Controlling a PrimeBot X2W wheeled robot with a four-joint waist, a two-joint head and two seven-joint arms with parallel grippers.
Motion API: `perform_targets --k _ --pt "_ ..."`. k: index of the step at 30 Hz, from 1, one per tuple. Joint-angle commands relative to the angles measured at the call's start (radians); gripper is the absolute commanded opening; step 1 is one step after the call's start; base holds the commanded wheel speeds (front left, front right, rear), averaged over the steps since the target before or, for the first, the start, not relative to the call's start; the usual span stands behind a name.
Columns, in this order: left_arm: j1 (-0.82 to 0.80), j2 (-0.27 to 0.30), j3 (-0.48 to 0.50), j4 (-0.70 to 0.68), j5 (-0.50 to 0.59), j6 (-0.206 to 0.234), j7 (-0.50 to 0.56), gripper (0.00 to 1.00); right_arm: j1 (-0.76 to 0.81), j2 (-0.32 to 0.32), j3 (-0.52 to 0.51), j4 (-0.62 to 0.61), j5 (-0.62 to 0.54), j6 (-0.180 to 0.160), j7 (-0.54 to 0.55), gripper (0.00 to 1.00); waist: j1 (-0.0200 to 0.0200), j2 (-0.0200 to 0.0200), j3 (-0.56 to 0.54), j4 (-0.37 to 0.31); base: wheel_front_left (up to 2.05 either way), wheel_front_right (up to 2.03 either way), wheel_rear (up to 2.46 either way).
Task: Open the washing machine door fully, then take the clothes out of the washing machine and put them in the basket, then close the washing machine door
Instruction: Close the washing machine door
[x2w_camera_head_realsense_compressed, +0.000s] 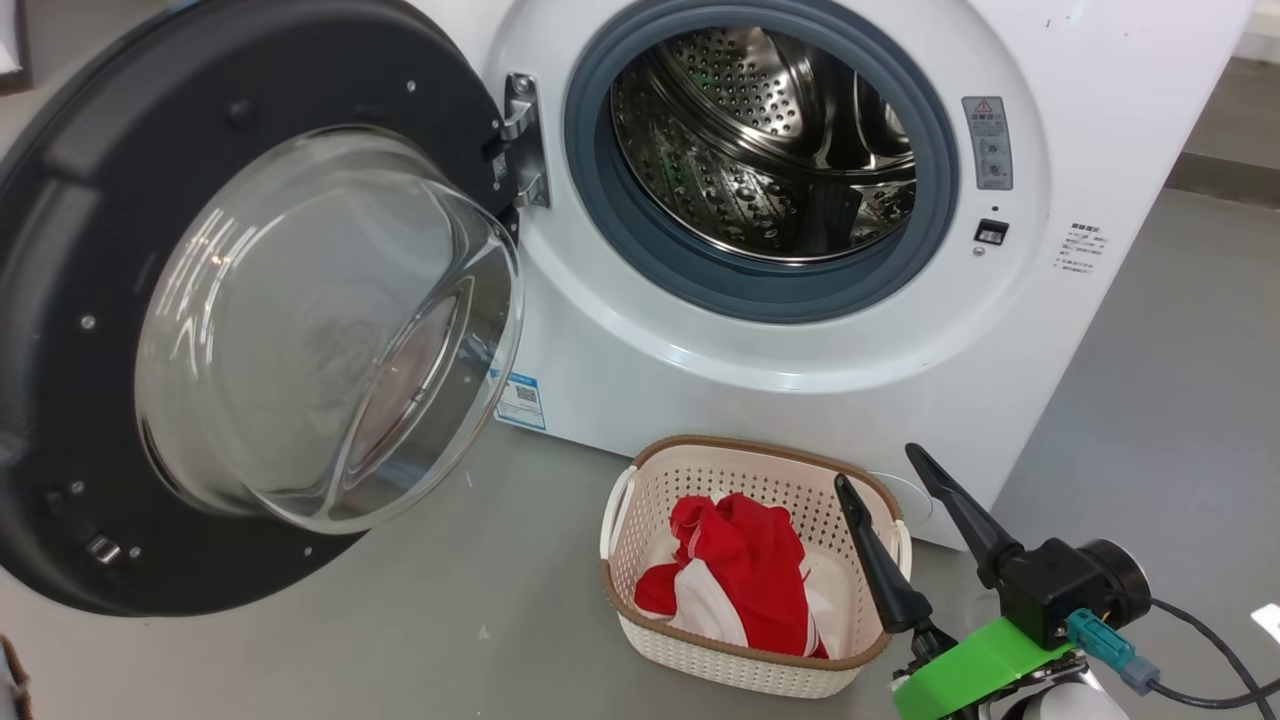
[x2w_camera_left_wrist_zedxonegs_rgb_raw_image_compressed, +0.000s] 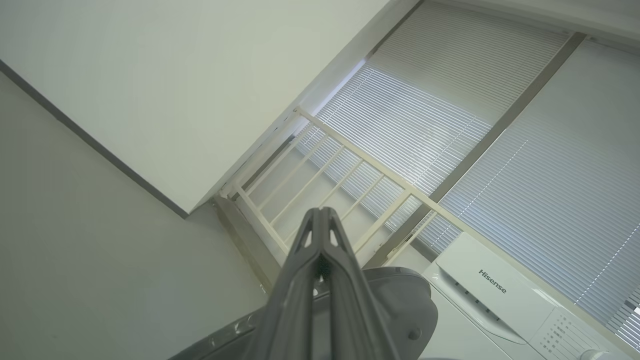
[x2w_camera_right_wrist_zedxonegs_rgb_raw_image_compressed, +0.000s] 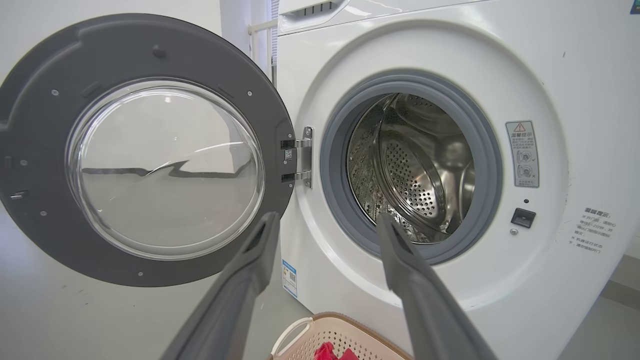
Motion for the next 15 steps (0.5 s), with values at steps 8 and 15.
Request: perform_targets --k 8,15 --pt "-0.257 0.152 0.101 0.372 -0.167 -0.028 0.143 0.00 -0.022 0.001 0.035 -0.014 0.002 0.005 -0.006 1.00 -0.0001 0.0000 0.006 -0.037 0.00 0.00 0.00" --pt "-0.332 0.247 0.092 0.593 -0.219 -0.011 0.333 0.00 -0.028 0.001 0.045 -0.005 -0.001 0.005 -0.006 1.00 -0.0001 0.0000 0.007 -0.073 0.00 0.00 0.00"
